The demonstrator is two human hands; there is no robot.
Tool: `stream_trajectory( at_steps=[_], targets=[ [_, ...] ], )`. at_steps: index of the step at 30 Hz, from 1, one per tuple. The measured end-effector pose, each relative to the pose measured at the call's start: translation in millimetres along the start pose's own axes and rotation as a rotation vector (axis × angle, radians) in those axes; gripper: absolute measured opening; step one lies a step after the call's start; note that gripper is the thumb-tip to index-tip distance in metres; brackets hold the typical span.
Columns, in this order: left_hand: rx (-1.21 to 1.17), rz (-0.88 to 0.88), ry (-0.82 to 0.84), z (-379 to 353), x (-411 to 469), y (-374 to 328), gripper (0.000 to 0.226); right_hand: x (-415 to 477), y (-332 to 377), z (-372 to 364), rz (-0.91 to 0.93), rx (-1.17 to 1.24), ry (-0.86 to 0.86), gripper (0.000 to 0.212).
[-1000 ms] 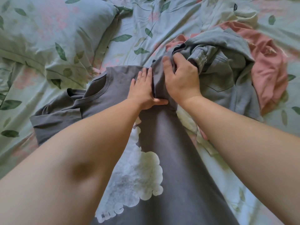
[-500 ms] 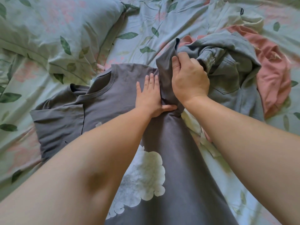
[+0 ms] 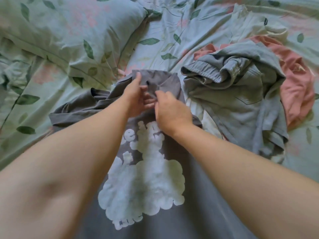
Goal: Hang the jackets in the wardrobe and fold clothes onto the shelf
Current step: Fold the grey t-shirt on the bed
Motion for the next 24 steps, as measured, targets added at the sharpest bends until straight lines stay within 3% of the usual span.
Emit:
stream_trajectory(
  at_steps=[2, 4, 6, 7, 9, 12, 16, 20, 22, 24],
  targets=[
    [0.024, 0.108, 0.029, 15.5, -8.3, 10.9, 0.081, -12.1, 12.9, -37.9, 0.033, -0.036, 0.23, 0.038],
    [0.166, 0.105, 0.045, 27.6, -17.4, 18.2, 0.06, -27.8, 24.0, -62.9, 0.108, -0.102, 0.379, 0.044],
    [0.331, 0.004, 0.015, 36.0, -15.9, 18.9, 0.026, -38.1, 35.0, -59.3, 0.21, -0.154, 0.274, 0.036],
    [0.428, -0.054, -0.032, 40.8, -13.5, 16.8, 0.02, -38.9, 33.3, -52.2, 0.202, -0.172, 0.172, 0.03],
    [0.624, -0.13, -0.139, 49.2, -8.4, 10.9, 0.019, -38.9, 12.6, -43.0, 0.053, -0.216, 0.053, 0.028],
    [0.743, -0.157, -0.215, 53.8, -5.4, 7.7, 0.016, -48.5, -20.0, -47.7, -0.102, -0.278, 0.045, 0.032],
    [0.909, -0.243, -0.223, 50.6, -4.3, 3.9, 0.018, -68.6, -33.4, -59.4, -0.056, -0.332, 0.069, 0.036],
    [0.911, -0.207, -0.23, 53.9, -1.7, 11.2, 0.016, -79.8, -41.9, -64.9, -0.059, -0.319, 0.165, 0.05],
    [0.947, -0.19, -0.265, 52.0, -0.8, 7.9, 0.013, -80.9, -44.7, -59.9, -0.053, -0.257, 0.128, 0.042],
    [1.047, -0.19, -0.275, 38.3, -0.3, -0.9, 0.025, -86.2, -44.9, -51.7, -0.031, -0.201, 0.026, 0.033]
  ],
)
Point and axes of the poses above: each hand's wrist, its own x-axis towards the middle knuckle, its own z-axis out of the back of the hand, y = z × x, the point moved 10 cm from there along x, towards the middle knuckle, and after that the axes turned 10 degrees about -z, right-handed, at the moved point
